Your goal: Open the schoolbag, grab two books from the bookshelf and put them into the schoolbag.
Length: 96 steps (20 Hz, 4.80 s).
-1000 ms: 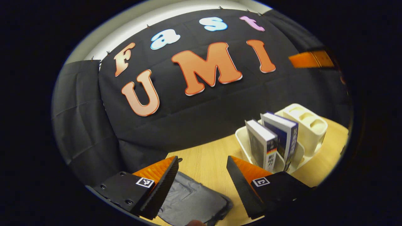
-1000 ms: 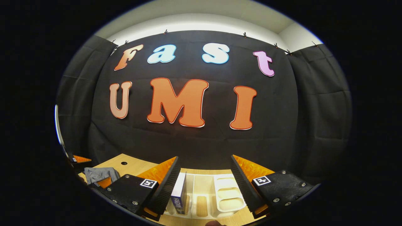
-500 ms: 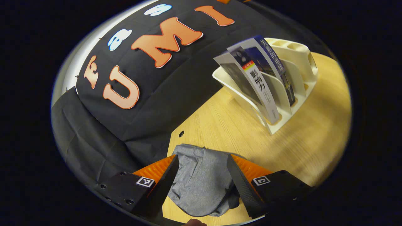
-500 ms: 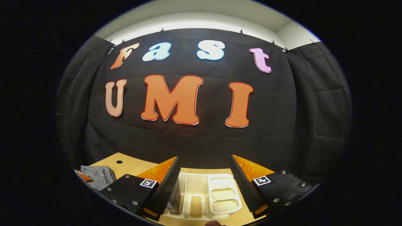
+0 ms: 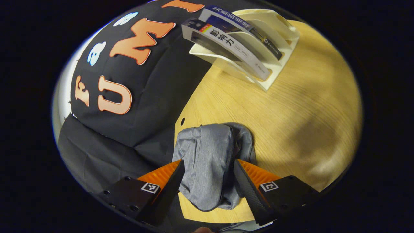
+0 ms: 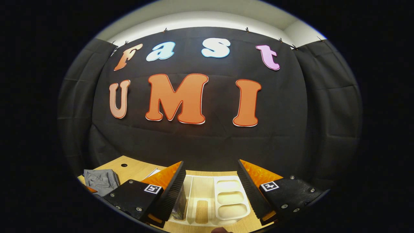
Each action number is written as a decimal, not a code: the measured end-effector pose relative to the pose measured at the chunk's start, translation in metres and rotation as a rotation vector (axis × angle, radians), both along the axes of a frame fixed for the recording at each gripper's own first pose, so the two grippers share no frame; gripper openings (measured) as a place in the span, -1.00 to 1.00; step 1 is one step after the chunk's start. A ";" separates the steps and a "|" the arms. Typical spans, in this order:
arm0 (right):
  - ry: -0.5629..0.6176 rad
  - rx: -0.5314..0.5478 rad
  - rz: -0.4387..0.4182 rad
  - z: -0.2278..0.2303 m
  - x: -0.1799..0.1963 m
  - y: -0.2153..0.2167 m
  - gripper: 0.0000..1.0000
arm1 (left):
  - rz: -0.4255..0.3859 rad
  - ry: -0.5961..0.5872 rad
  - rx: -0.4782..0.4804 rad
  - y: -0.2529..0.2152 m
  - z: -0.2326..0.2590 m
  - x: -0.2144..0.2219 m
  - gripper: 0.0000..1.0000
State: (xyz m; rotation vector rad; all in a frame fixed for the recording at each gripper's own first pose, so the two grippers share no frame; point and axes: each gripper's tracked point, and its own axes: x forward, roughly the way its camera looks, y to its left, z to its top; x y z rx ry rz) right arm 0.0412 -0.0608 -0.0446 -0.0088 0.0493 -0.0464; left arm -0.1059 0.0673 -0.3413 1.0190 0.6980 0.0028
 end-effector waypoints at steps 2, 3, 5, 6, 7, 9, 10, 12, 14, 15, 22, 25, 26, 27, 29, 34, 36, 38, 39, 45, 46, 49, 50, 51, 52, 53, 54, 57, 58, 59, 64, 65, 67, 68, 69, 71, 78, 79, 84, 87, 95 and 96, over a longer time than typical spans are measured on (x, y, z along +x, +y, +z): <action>0.008 0.017 0.000 -0.005 -0.001 -0.004 0.90 | 0.023 -0.009 0.047 0.011 -0.006 -0.002 0.90; 0.010 0.018 -0.004 -0.007 -0.001 -0.006 0.90 | 0.041 -0.028 0.071 0.017 -0.001 -0.002 0.91; 0.011 0.014 -0.015 -0.008 -0.004 -0.013 0.90 | 0.062 -0.060 0.105 0.026 0.005 0.005 0.89; 0.010 0.014 -0.016 -0.007 -0.005 -0.015 0.89 | 0.070 -0.079 0.115 0.030 0.007 0.008 0.82; 0.007 0.014 -0.020 -0.006 -0.005 -0.018 0.90 | 0.078 -0.094 0.119 0.033 0.010 0.011 0.77; 0.007 0.016 -0.027 -0.006 -0.007 -0.024 0.90 | 0.096 -0.085 0.100 0.036 0.002 0.017 0.72; 0.006 0.017 -0.030 -0.005 -0.007 -0.027 0.90 | 0.106 -0.079 0.102 0.038 -0.001 0.021 0.68; 0.008 0.014 -0.032 -0.005 -0.008 -0.029 0.90 | 0.118 -0.085 0.098 0.042 0.001 0.033 0.64; 0.011 0.003 -0.028 -0.005 -0.009 -0.029 0.90 | 0.126 -0.093 0.054 0.048 0.006 0.042 0.46; 0.009 -0.003 -0.025 -0.004 -0.010 -0.030 0.90 | 0.127 -0.090 0.021 0.049 0.008 0.045 0.38; 0.015 -0.002 -0.034 -0.006 -0.011 -0.028 0.90 | 0.111 -0.038 -0.205 0.052 0.025 0.047 -0.77; 0.041 0.010 -0.038 -0.009 -0.017 -0.016 0.90 | 0.106 0.018 -0.355 0.050 0.030 0.052 -0.83; 0.046 0.006 -0.041 -0.010 -0.020 -0.008 0.90 | 0.106 0.019 -0.384 0.053 0.036 0.056 -0.84; 0.046 -0.005 -0.046 -0.010 -0.021 -0.002 0.90 | 0.099 0.020 -0.425 0.054 0.042 0.059 -0.84; 0.054 -0.028 -0.055 -0.007 -0.023 0.013 0.89 | 0.091 0.035 -0.509 0.060 0.050 0.062 -0.84; 0.060 -0.055 -0.078 0.003 -0.026 0.054 0.89 | 0.073 0.109 -0.735 0.079 0.068 0.074 -0.91; 0.082 -0.047 -0.075 0.005 -0.025 0.073 0.90 | 0.073 0.130 -0.812 0.093 0.076 0.079 -0.92; 0.102 -0.056 -0.071 0.008 -0.024 0.090 0.89 | 0.075 0.159 -0.907 0.101 0.083 0.084 -0.92; 0.112 -0.057 -0.071 0.011 -0.023 0.096 0.90 | 0.076 0.181 -0.960 0.104 0.089 0.086 -0.92; 0.369 0.159 0.030 -0.023 -0.019 0.162 0.91 | -0.013 0.304 -1.105 0.125 0.107 0.101 -0.92; 0.404 0.191 0.020 -0.026 -0.019 0.166 0.90 | -0.043 0.322 -1.121 0.126 0.111 0.104 -0.92; 0.485 0.231 -0.022 -0.035 -0.015 0.170 0.91 | -0.093 0.382 -1.125 0.132 0.122 0.112 -0.92; 0.532 0.223 -0.021 -0.041 -0.014 0.172 0.91 | -0.100 0.412 -1.122 0.135 0.122 0.113 -0.92; 0.573 0.209 -0.027 -0.049 -0.010 0.174 0.91 | -0.109 0.431 -1.130 0.136 0.127 0.117 -0.92; 0.619 0.195 -0.029 -0.053 -0.009 0.174 0.92 | -0.119 0.466 -1.140 0.133 0.129 0.118 -0.92; 0.660 0.187 -0.027 -0.056 -0.007 0.176 0.92 | -0.134 0.476 -1.145 0.134 0.134 0.120 -0.92; 0.696 0.178 -0.018 -0.058 -0.004 0.178 0.92 | -0.147 0.496 -1.145 0.135 0.136 0.121 -0.92; 0.796 0.075 0.022 -0.071 0.004 0.177 0.92 | -0.149 0.531 -1.186 0.136 0.149 0.125 -0.92; 0.823 0.031 0.029 -0.075 0.007 0.174 0.92 | -0.140 0.556 -1.192 0.139 0.151 0.124 -0.92; 0.847 -0.006 0.043 -0.078 0.013 0.173 0.92 | -0.145 0.560 -1.199 0.140 0.152 0.127 -0.92; 0.960 0.009 0.098 -0.099 0.039 0.182 0.93 | -0.118 0.610 -1.251 0.133 0.162 0.139 -0.92; 0.976 0.011 0.113 -0.106 0.048 0.185 0.92 | -0.099 0.628 -1.264 0.133 0.162 0.138 -0.92; 1.036 -0.010 0.103 -0.120 0.061 0.181 0.88 | -0.084 0.648 -1.287 0.132 0.165 0.140 -0.92; 1.068 -0.019 0.088 -0.130 0.065 0.178 0.83 | -0.084 0.649 -1.287 0.132 0.165 0.141 -0.92; 1.107 -0.019 0.079 -0.138 0.067 0.176 0.80 | -0.082 0.655 -1.285 0.130 0.163 0.141 -0.92; 1.175 0.010 0.082 -0.150 0.068 0.180 0.69 | -0.081 0.659 -1.282 0.128 0.165 0.142 -0.92; 1.299 0.068 0.047 -0.170 0.069 0.187 -0.31 | -0.046 0.682 -1.284 0.126 0.158 0.147 -0.92; 1.313 0.079 0.045 -0.170 0.066 0.188 -0.19 | -0.044 0.684 -1.287 0.126 0.157 0.147 -0.92; 1.306 0.160 0.044 -0.144 0.051 0.192 -0.27 | -0.028 0.687 -1.296 0.127 0.151 0.149 -0.92; 1.262 0.204 0.051 -0.114 0.039 0.189 -0.27 | -0.025 0.689 -1.296 0.128 0.149 0.144 -0.92; 1.131 0.309 0.047 -0.051 -0.014 0.158 -0.27 | -0.031 0.685 -1.274 0.125 0.148 0.143 -0.92; 1.114 0.325 0.046 -0.044 -0.021 0.154 -0.27 | -0.030 0.683 -1.273 0.126 0.149 0.144 -0.92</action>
